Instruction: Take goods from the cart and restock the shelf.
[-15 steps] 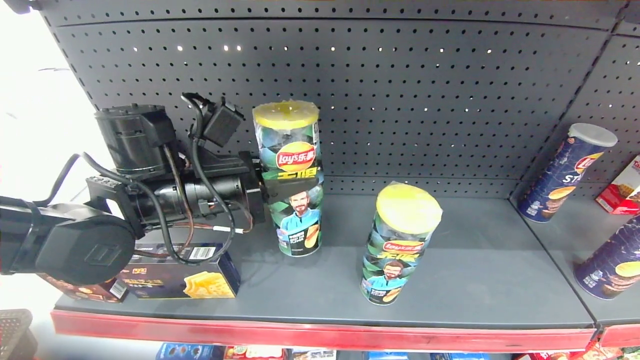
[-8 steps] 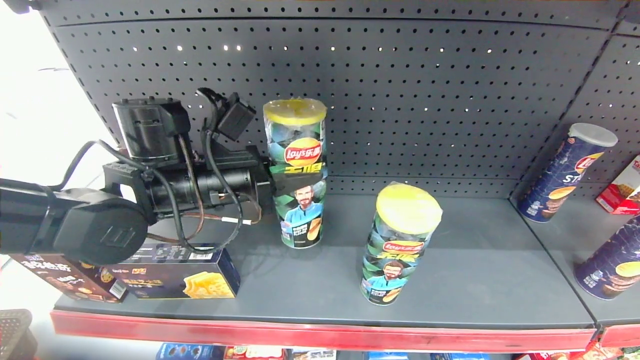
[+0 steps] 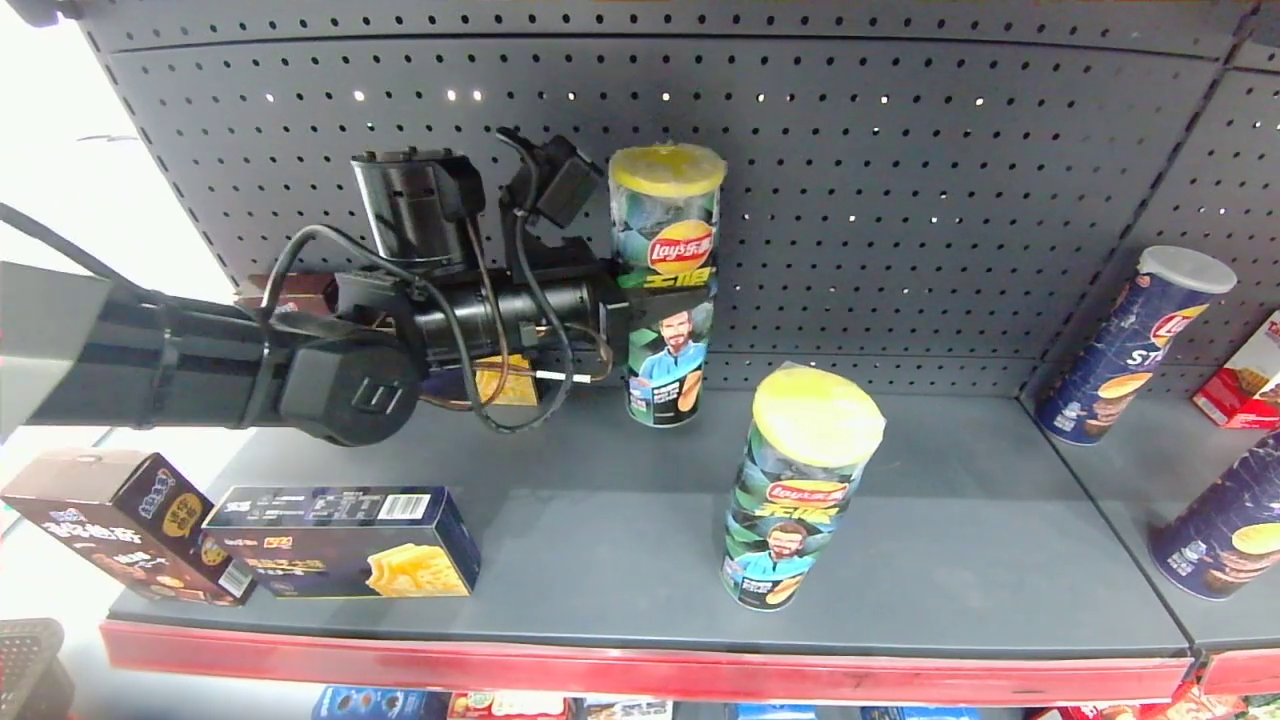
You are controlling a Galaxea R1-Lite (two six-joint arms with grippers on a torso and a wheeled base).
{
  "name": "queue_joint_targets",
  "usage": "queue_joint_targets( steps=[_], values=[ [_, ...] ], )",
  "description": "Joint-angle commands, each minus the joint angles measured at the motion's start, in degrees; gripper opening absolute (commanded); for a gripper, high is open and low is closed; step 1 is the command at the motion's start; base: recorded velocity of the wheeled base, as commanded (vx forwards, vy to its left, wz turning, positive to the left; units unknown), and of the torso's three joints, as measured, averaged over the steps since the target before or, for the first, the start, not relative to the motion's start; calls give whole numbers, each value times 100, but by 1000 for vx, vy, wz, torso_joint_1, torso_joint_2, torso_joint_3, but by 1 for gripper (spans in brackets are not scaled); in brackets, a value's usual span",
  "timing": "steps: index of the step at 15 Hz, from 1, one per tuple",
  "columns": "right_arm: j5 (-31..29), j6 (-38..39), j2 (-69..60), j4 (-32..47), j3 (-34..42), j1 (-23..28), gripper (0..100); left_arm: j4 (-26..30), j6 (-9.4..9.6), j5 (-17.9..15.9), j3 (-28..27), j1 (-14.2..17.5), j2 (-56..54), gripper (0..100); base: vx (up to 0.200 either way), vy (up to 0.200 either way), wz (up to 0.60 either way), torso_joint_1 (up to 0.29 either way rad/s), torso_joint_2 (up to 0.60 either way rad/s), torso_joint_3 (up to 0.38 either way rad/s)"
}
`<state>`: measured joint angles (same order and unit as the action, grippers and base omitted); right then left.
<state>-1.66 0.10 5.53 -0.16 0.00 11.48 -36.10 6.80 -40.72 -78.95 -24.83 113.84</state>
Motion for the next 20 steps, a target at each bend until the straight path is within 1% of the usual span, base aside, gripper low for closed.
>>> queue_joint_targets(
  steps=[1, 4, 7, 8, 10, 20],
  values=[
    [-1, -1, 18, -2, 0, 3, 100, -82, -3, 108, -95, -92, 341, 0, 0, 0, 0, 0, 0, 0],
    [-1, -1, 18, -2, 0, 3, 100, -126, -30, 117, -209, -127, 570, 0, 0, 0, 0, 0, 0, 0],
    [-1, -1, 18, -2, 0, 3, 100, -126, -12, 73, -596, -127, 851, 0, 0, 0, 0, 0, 0, 0],
    [-1, -1, 18, -2, 0, 3, 100, -126, -12, 29, -886, -127, 1044, 0, 0, 0, 0, 0, 0, 0],
    [-1, -1, 18, -2, 0, 3, 100, -126, -12, -156, -1105, -118, 1220, 0, 0, 0, 0, 0, 0, 0],
    [-1, -1, 18, -2, 0, 3, 100, -126, -3, -182, -1589, -127, 1756, 0, 0, 0, 0, 0, 0, 0]
  ],
)
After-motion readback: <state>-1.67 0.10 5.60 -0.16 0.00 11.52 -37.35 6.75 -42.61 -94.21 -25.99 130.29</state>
